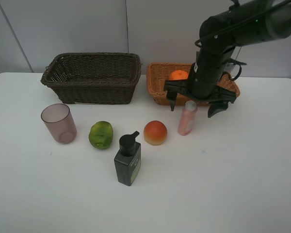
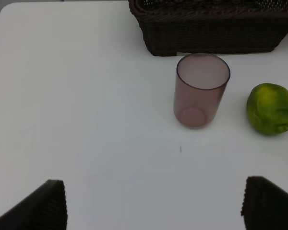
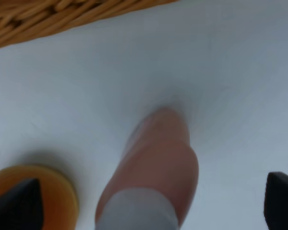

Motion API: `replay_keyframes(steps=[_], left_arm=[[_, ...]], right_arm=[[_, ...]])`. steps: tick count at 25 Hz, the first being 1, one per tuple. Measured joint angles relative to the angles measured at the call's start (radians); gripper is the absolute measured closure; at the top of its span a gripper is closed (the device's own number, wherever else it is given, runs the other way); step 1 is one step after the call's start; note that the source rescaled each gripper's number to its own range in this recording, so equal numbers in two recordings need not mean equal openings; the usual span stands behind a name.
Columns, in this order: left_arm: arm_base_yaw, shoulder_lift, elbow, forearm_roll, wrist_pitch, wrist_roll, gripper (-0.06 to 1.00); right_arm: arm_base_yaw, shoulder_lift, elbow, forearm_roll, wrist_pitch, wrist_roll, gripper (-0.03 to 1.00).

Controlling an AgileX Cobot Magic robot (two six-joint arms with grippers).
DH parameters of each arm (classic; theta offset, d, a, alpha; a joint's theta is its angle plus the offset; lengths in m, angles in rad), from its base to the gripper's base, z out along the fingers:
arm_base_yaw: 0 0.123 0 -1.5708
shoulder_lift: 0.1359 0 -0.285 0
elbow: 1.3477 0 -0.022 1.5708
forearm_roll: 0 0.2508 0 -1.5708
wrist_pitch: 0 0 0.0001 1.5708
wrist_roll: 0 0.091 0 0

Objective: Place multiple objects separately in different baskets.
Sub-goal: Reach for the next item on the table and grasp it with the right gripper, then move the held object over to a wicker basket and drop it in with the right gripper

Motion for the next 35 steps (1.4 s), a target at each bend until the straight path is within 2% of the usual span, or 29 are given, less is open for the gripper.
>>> replay_keyframes(steps=[8,11,13,14,15,17,18,35], left_arm=[[0.000,0.000,0.000,0.000,0.000,0.000,-0.01],[0.000,0.000,0.000,0.000,0.000,0.000,-0.01],[0.000,0.000,0.000,0.000,0.000,0.000,-0.01],[0.000,0.000,0.000,0.000,0.000,0.000,-0.01],[0.000,0.000,0.000,0.000,0.000,0.000,-0.01],[0.000,0.000,0.000,0.000,0.000,0.000,-0.01],[0.000,0.000,0.000,0.000,0.000,0.000,-0.01],[0.000,0.000,0.000,0.000,0.000,0.000,-0.01]], right_arm=[[0.000,0.054,-0.010,0.019,-0.003,0.000,-0.03],[0.000,0.058,-0.010,0.020,-0.003,0.000,0.04],[0.000,0.058,-0.010,0.020,-0.003,0.000,0.19],[0.000,0.058,-0.010,0.018,-0.003,0.000,0.31],[0.000,0.058,-0.010,0.016,-0.003,0.000,0.46],[0.000,0.058,-0.010,0.011,-0.004,0.000,0.84],[0.000,0.058,-0.010,0.006,-0.003,0.000,0.97],[-0.001,0.059,-0.010,0.004,0.000,-0.023,0.96]])
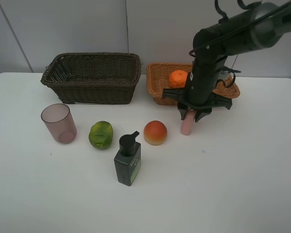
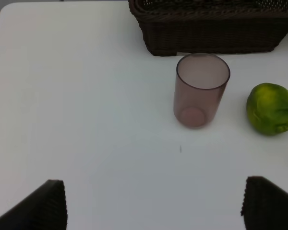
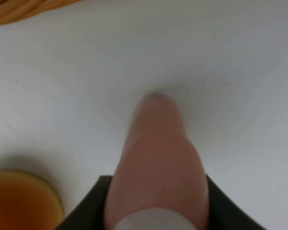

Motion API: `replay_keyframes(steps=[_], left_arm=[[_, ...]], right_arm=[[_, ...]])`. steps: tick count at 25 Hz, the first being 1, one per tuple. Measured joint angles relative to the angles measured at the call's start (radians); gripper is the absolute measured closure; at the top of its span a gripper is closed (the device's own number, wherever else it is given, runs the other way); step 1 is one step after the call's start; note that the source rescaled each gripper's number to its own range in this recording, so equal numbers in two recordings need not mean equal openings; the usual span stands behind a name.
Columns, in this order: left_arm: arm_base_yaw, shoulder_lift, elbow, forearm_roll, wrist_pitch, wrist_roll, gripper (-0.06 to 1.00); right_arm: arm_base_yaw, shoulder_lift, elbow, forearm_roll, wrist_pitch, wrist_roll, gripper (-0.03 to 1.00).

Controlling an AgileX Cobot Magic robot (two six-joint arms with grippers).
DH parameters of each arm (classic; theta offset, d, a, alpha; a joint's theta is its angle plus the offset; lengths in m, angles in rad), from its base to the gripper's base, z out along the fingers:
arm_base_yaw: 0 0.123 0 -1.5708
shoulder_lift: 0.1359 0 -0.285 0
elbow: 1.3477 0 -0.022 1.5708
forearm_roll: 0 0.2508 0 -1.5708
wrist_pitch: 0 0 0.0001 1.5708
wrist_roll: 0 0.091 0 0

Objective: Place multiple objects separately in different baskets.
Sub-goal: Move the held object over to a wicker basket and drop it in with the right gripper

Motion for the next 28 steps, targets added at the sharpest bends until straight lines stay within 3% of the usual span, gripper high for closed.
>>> replay_keyframes(steps=[5,8,12,16,24,26,28], left_arm=[[0.000,0.000,0.000,0.000,0.000,0.000,-0.01],[0.000,0.000,0.000,0.000,0.000,0.000,-0.01],[0.000,0.000,0.000,0.000,0.000,0.000,-0.01],[0.000,0.000,0.000,0.000,0.000,0.000,-0.01],[0.000,0.000,0.000,0.000,0.000,0.000,-0.01],[0.000,0.000,0.000,0.000,0.000,0.000,-0.01],[0.000,0.000,0.000,0.000,0.000,0.000,-0.01]], right_arm=[[0.018,-0.054,-0.002,0.002,0.059,-0.228,0.96],[0.032,-0.101,-0.044,0.021,0.154,-0.428,0.96],[0.063,-0.106,-0.165,0.020,0.311,-0.584,0.96],[0.107,-0.071,-0.329,0.021,0.362,-0.626,0.96],[0.204,0.075,-0.683,0.021,0.367,-0.682,0.96],[0.216,0.110,-0.748,0.021,0.341,-0.684,0.96],[0.223,0.128,-0.766,0.021,0.257,-0.684,0.96]])
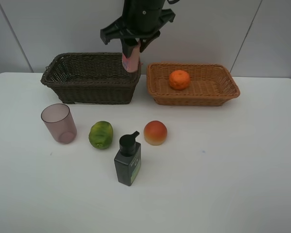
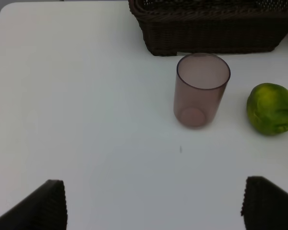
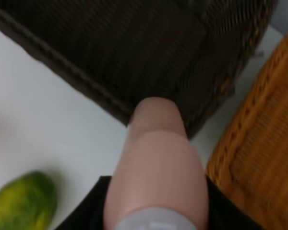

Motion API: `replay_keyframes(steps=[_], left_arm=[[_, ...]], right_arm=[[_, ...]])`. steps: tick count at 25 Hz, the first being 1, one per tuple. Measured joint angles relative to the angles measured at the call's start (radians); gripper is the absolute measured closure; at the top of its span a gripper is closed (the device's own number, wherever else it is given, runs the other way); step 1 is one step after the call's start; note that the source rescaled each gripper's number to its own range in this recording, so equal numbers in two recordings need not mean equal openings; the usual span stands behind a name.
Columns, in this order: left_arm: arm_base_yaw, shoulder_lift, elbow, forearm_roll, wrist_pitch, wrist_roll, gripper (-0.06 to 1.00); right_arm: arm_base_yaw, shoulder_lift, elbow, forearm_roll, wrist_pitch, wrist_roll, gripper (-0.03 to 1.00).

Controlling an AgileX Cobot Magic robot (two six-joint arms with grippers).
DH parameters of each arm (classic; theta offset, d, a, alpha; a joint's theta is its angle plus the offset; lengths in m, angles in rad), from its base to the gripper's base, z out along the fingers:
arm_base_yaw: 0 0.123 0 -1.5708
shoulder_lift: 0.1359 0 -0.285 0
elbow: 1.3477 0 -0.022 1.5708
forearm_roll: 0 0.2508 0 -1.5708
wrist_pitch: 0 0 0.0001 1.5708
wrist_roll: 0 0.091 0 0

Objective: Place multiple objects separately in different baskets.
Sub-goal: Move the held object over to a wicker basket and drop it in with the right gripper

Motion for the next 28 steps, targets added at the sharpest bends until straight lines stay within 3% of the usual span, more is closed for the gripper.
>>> replay_keyframes(steps=[5,10,16,22,28], left_arm=[[0.000,0.000,0.000,0.000,0.000,0.000,-0.01],[0.000,0.000,0.000,0.000,0.000,0.000,-0.01],[0.000,0.000,0.000,0.000,0.000,0.000,-0.01],[0.000,0.000,0.000,0.000,0.000,0.000,-0.01],[0.000,0.000,0.000,0.000,0.000,0.000,-0.01]], right_arm=[[0.007,0.007,0.047,-0.003,-0.289,0.000,0.96],[0.008,0.007,0.196,-0.003,-0.585,0.000,0.96],[-0.019,0.031,0.341,0.000,-0.873,0.053,0.96],[-0.071,0.102,0.351,0.004,-0.926,0.134,0.96],[-0.086,0.141,0.351,0.004,-0.892,0.140,0.96]])
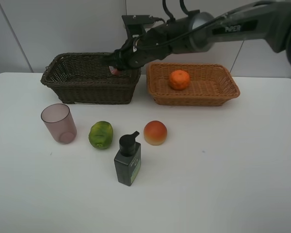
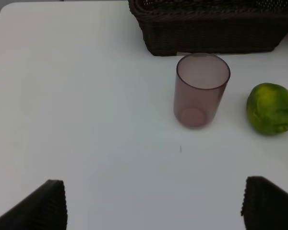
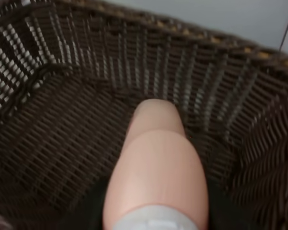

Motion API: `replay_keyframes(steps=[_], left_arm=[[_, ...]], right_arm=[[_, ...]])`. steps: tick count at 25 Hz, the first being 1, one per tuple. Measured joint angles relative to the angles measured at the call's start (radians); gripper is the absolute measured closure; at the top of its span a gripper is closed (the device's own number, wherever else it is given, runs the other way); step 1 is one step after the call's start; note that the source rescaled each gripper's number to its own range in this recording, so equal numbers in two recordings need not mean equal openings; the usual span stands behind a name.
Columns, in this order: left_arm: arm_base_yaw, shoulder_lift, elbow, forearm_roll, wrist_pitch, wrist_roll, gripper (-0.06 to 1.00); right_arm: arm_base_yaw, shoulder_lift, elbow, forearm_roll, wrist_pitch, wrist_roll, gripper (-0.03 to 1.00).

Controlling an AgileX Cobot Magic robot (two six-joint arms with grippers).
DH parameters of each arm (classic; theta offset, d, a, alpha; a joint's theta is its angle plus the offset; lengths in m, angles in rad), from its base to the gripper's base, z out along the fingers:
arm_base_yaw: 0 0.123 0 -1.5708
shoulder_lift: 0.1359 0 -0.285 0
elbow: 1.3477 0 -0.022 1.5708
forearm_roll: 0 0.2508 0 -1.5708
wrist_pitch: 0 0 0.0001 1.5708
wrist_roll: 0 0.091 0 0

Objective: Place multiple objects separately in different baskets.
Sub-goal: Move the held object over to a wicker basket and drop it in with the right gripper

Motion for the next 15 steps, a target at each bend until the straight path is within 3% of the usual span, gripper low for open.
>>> replay_keyframes(steps=[6,8,13,15], left_arm=[[0.000,0.000,0.000,0.000,0.000,0.000,-0.01],[0.000,0.000,0.000,0.000,0.000,0.000,-0.01],[0.000,0.000,0.000,0.000,0.000,0.000,-0.01],[0.000,0.000,0.000,0.000,0.000,0.000,-0.01]], right_arm=[[0.000,0.017,0.000,-0.003,0.015,0.000,0.96],[0.000,0.019,0.000,-0.003,0.019,0.000,0.92],[0.000,0.019,0.000,-0.003,0.014,0.000,0.33],[0.000,0.016,0.000,-0.003,0.020,0.000,0.20]])
